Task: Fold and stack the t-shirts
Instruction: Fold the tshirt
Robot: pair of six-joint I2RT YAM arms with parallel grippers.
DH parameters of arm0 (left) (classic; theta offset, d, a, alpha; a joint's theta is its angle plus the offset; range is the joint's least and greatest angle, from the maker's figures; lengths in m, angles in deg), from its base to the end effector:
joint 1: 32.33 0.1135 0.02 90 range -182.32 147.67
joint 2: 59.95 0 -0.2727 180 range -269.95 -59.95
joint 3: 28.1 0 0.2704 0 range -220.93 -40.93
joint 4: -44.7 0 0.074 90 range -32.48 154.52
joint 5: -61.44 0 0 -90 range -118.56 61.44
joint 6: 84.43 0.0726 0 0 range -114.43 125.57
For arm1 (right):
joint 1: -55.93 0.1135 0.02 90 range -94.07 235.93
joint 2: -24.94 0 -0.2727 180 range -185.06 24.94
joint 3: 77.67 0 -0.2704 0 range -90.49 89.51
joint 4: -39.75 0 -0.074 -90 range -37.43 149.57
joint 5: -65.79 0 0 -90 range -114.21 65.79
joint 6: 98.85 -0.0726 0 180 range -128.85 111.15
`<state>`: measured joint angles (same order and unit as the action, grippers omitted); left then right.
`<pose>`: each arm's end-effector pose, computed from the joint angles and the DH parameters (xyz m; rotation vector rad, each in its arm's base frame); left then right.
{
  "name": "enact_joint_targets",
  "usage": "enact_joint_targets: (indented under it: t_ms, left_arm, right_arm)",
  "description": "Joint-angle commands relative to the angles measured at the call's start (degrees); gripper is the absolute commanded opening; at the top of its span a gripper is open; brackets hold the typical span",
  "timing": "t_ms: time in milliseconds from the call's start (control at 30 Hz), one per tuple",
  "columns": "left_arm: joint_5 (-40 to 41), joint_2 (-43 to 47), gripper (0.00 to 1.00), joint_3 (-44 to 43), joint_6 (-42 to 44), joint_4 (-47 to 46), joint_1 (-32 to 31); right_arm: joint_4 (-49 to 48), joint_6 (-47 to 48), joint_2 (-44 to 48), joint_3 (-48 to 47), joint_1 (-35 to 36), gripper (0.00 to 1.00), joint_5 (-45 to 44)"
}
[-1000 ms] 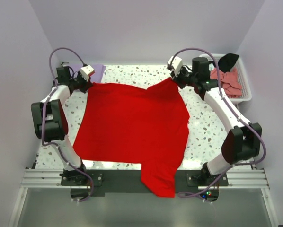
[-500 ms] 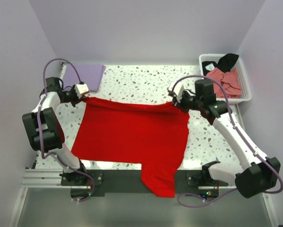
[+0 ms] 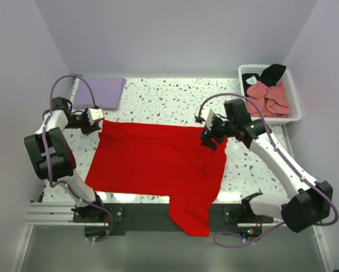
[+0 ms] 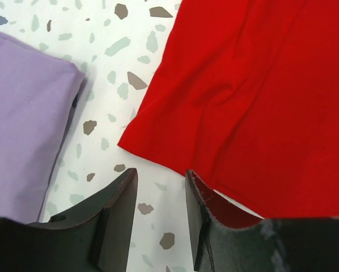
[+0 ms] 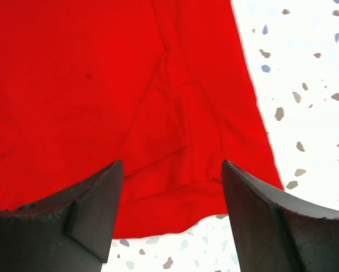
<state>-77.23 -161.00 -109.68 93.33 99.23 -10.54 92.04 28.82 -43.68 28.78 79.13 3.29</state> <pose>0.3553 0.0833 0.1738 1.3603 1.8301 -0.3324 0.2476 0.1426 0.2889 -1.3619 1.8820 0.4477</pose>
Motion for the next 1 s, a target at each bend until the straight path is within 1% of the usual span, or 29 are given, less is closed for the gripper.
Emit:
enact_joint_targets:
  t_ms: [0,33,67,100,133,167,200,233,300,500,600,700,733,800,867,967]
  left_arm:
    - [-4.4,1.5,0.45,-2.8,-1.0,1.3,0.6]
    - [-4.7,1.6,0.44,-2.6,-3.0,-0.7,0.2]
    - [-4.4,1.9,0.45,-2.6,-8.1,-2.0,-0.4]
    - [-3.5,2.0,0.45,-2.5,-10.5,-3.2,-1.0]
    - [-2.6,1.9,0.45,-2.4,-12.8,-5.3,-2.4]
    - [-1.4,1.9,0.45,-2.3,-17.5,-6.5,-3.3]
    - [0.6,1.9,0.45,-1.9,-19.5,-7.5,-4.0]
    - [1.5,1.7,0.45,-1.9,-21.0,-8.7,-5.3]
    - [4.6,0.2,0.46,-2.2,-23.2,-8.1,-6.9]
    - [10.0,-3.9,0.49,-3.6,-27.4,-10.2,-8.7]
    - [11.9,-7.1,0.47,-5.8,-26.0,-6.7,-9.7]
    - [14.7,-8.4,0.39,-6.1,-22.4,-1.4,-9.8]
    - [15.1,-8.2,0.34,-6.0,-19.7,2.1,-9.7]
    - [15.4,-6.6,0.32,-5.0,-16.6,5.9,-9.4]
    - [15.6,-4.2,0.31,-3.9,-14.6,6.7,-9.2]
    - [15.2,-1.7,0.30,-2.7,-12.6,7.9,-8.7]
  right_arm:
    - [-0.8,-4.9,-6.0,-7.0,-2.1,0.67,-2.9]
    - [-1.0,-7.1,-7.9,-7.8,-2.5,0.63,-2.9]
    - [-1.9,-8.5,-9.4,-8.7,-2.5,0.59,-3.4]
    - [-2.2,-9.8,-13.2,-10.5,-2.6,0.56,-3.9]
    - [-2.4,-11.5,-15.1,-11.6,-2.6,0.54,-4.6]
    - [-1.9,-12.2,-17.1,-12.8,-2.6,0.51,-6.7]
    - [-1.5,-12.4,-21.2,-15.2,-2.6,0.50,-7.7]
    - [-1.4,-13.1,-22.8,-16.1,-2.9,0.50,-8.5]
    - [-0.5,-13.6,-27.9,-19.2,-3.2,0.49,-11.0]
    - [2.1,-16.6,-38.4,-26.7,-4.7,0.46,-13.2]
    - [4.6,-17.2,-42.8,-30.0,-5.2,0.45,-13.7]
    - [7.8,-16.1,-45.4,-31.8,-5.4,0.43,-13.9]
    - [8.7,-15.7,-45.5,-32.1,-5.7,0.43,-12.9]
    - [11.8,-15.5,-44.8,-32.7,-6.0,0.43,-11.3]
    - [14.9,-15.8,-43.4,-32.8,-6.1,0.44,-9.3]
    - [17.7,-16.7,-38.5,-31.0,-6.2,0.48,-7.8]
